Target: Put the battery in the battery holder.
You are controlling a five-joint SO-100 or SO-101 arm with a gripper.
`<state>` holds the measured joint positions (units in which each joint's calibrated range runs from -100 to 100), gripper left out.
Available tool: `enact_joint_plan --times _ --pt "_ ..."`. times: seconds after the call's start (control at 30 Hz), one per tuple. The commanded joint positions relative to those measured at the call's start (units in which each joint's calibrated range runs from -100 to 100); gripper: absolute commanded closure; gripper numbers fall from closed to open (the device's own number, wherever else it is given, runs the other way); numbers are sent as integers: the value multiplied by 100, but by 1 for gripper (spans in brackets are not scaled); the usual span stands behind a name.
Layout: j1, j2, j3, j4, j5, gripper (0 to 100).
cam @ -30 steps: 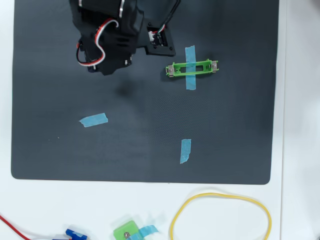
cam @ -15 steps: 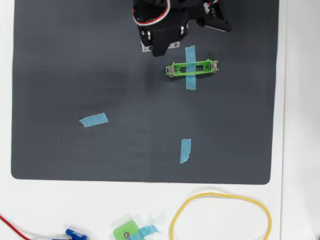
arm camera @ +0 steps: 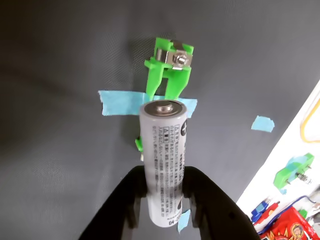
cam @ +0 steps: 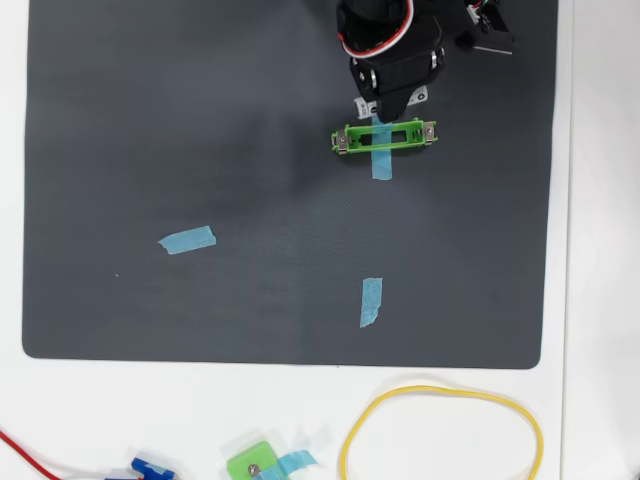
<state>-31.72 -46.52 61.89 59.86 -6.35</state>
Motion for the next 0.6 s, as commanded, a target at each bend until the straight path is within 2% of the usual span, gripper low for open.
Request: enact_joint_plan --times 0.0,0.27,0.57 --pt "-164 -9 199 -505 -127 100" --pt "-133 1031 128 -1126 -127 100" --pt "-133 1091 217 -1563 -325 100"
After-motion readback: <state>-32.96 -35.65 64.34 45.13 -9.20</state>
